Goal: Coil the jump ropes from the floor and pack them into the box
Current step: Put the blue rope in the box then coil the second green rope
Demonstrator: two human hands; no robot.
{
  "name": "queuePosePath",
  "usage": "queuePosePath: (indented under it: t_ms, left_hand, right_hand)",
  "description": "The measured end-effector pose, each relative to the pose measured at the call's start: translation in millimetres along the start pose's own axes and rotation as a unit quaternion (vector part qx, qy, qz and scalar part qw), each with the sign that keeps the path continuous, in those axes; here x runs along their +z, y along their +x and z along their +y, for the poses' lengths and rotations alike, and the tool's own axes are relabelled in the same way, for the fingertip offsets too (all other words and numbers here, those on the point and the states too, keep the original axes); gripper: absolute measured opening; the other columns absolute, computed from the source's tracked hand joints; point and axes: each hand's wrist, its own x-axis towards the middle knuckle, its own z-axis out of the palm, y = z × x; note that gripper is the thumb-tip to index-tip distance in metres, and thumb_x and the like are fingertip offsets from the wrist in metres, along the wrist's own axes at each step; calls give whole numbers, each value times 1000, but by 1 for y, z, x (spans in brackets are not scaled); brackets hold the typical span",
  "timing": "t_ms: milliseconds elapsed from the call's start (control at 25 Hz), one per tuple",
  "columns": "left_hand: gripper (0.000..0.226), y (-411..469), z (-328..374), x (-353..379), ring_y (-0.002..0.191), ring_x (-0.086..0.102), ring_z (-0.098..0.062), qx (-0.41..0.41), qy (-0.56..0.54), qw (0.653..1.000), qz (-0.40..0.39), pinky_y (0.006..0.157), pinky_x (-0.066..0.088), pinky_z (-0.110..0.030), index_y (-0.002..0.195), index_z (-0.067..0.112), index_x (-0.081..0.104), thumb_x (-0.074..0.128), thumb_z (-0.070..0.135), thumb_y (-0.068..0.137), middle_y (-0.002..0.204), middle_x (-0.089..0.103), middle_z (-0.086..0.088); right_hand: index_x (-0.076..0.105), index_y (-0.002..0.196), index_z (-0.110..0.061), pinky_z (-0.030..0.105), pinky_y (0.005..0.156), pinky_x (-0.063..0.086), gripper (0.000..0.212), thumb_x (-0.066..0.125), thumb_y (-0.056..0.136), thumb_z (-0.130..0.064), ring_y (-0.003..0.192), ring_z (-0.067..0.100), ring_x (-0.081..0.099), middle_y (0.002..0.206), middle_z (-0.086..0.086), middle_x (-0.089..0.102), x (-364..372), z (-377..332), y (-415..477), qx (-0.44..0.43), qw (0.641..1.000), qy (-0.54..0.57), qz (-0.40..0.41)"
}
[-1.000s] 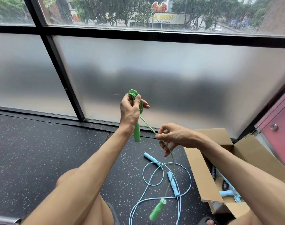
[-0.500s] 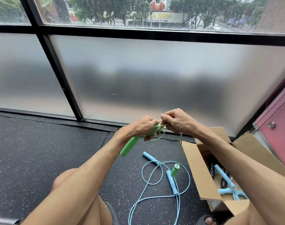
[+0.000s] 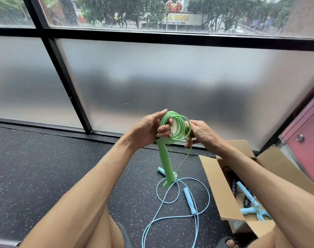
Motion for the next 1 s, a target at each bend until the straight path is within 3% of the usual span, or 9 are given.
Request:
queuePosePath:
  t_ms: [160, 280, 400, 560, 680, 760, 920, 1000]
  left_hand:
    - [33, -2, 7, -2, 59, 46, -15, 78, -79, 993, 33, 84, 42, -30, 102, 6, 53, 31, 30, 106, 69, 47, 0]
    - [28, 1, 7, -5, 70, 55, -19, 139, -70, 985, 73, 83, 46, -31, 102, 6, 52, 33, 25, 106, 77, 54, -3]
    - [21, 7, 4, -15, 69, 61, -24, 207, -51, 963, 164, 79, 50, -33, 101, 4, 53, 39, 19, 106, 78, 60, -8]
    - [16, 12, -2, -22, 63, 67, -24, 273, 148, 907, 285, 71, 53, -29, 101, 0, 53, 48, 15, 103, 74, 69, -11]
    - [22, 12, -9, -19, 66, 70, -25, 292, 289, 858, 308, 68, 53, -30, 99, -6, 51, 51, 16, 103, 75, 71, -15]
    - [20, 15, -18, -19, 64, 70, -21, 292, 387, 814, 320, 68, 55, -34, 95, 0, 52, 54, 19, 101, 71, 72, -10]
    - [17, 21, -30, -22, 63, 67, -22, 231, 575, 734, 278, 62, 54, -37, 85, 13, 50, 59, 25, 96, 67, 68, 2]
    - [24, 19, -30, -20, 63, 61, -28, 139, 637, 727, 215, 57, 46, -35, 78, 16, 45, 58, 26, 96, 64, 60, 1]
  right_hand:
    - [52, 96, -5, 41, 59, 59, 29, 40, 106, -29, 52, 20, 54, 65, 14, 57, 5, 6, -6, 68, 994, 66, -51]
    - [50, 106, -3, 42, 60, 59, 30, 43, 105, -32, 55, 23, 56, 70, 16, 59, 8, 10, -10, 116, 988, 54, -87]
    - [47, 109, -2, 47, 63, 59, 27, 46, 104, -29, 57, 26, 57, 74, 18, 60, 10, 11, -13, 141, 981, 33, -125]
    - [47, 101, -3, 51, 65, 61, 21, 50, 103, -24, 55, 27, 59, 71, 19, 61, 15, 8, -17, 145, 976, 17, -159]
    - [49, 102, -3, 48, 64, 61, 20, 53, 102, -23, 55, 26, 60, 72, 19, 62, 17, 3, -19, 137, 973, 12, -184]
    - [52, 105, -1, 42, 60, 60, 23, 55, 101, -23, 56, 25, 59, 73, 17, 62, 18, -2, -20, 128, 972, 3, -199]
    - [60, 112, 8, 28, 50, 48, 39, 51, 102, -28, 54, 15, 49, 70, 7, 55, 16, -12, -21, 84, 973, -12, -215]
    - [64, 106, 7, 24, 46, 38, 42, 47, 103, -32, 49, 12, 40, 64, 4, 49, 11, -14, -20, 55, 980, -20, -190]
